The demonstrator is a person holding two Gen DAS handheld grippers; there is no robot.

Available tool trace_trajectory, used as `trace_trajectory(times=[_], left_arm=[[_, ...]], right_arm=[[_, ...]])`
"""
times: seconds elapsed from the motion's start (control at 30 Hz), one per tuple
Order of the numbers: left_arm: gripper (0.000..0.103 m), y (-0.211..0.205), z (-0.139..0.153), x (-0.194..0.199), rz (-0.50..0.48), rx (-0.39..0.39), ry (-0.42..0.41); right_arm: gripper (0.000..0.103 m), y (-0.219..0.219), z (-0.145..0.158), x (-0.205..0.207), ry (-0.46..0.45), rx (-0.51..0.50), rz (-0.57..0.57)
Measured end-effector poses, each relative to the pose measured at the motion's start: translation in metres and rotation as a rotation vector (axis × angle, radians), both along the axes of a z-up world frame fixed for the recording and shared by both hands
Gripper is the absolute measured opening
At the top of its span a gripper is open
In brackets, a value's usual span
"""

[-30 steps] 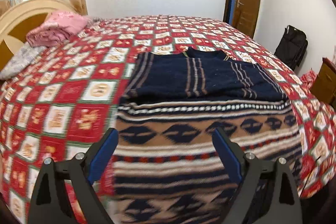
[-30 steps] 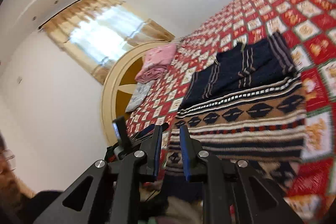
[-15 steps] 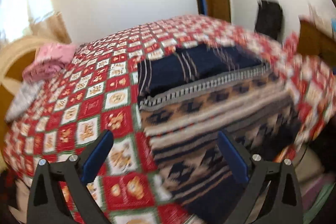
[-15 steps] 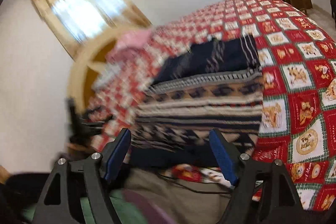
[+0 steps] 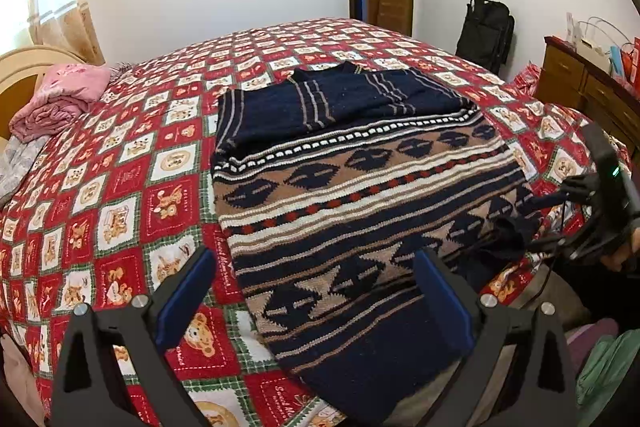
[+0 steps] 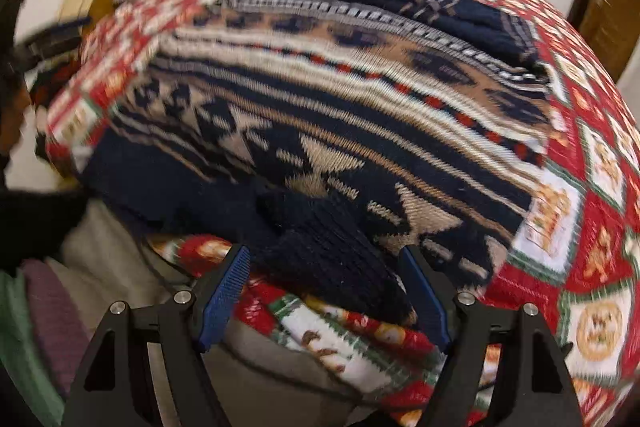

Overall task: Fold small clothes
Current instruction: 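Lift the hem band with the right tool and fold it toward the collar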

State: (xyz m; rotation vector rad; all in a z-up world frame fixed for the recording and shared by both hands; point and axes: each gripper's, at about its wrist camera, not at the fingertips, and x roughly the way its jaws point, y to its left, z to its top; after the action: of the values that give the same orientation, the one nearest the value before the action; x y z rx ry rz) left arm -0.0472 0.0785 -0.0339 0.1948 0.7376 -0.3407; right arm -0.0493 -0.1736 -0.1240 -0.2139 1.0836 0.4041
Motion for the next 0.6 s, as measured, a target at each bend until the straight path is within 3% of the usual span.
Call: trace_trajectory(times=[0.13,0.2,0.27,0.3,0.5,0.6], left_arm=[[0.101,0.003,0.003,0.002,0.021,0.008,-0.009],[0.101,0.007,0.003,0.004,0.031,0.002,-0.005],[0.101,0.009,0.003,0.005,0.039,-0.002,-0.003],[0.101,0.012,0.003,0.006,0.047,-0.005,-0.001],[0.101,0.024,0.002,0.013,0.086,-0.029,0.009],[0.101,0.032,0.006,0.016,0.101,-0.045,-0.007]], right_arm=[[0.075,0.006,-0.025,0.009,0.082,-0.030,0.024],[0.051,0.007,-0.025,0.006,0.078,-0.023,0.052],[0.020,0.002,-0.013,0.003,0.057,0.002,0.059],[0.017,-0.004,-0.004,0.002,0.050,0.044,0.049],[0.014,-0.037,0.064,0.004,-0.078,0.216,-0.022],[0.014,-0.057,0.102,0.024,-0.170,0.334,-0.092]])
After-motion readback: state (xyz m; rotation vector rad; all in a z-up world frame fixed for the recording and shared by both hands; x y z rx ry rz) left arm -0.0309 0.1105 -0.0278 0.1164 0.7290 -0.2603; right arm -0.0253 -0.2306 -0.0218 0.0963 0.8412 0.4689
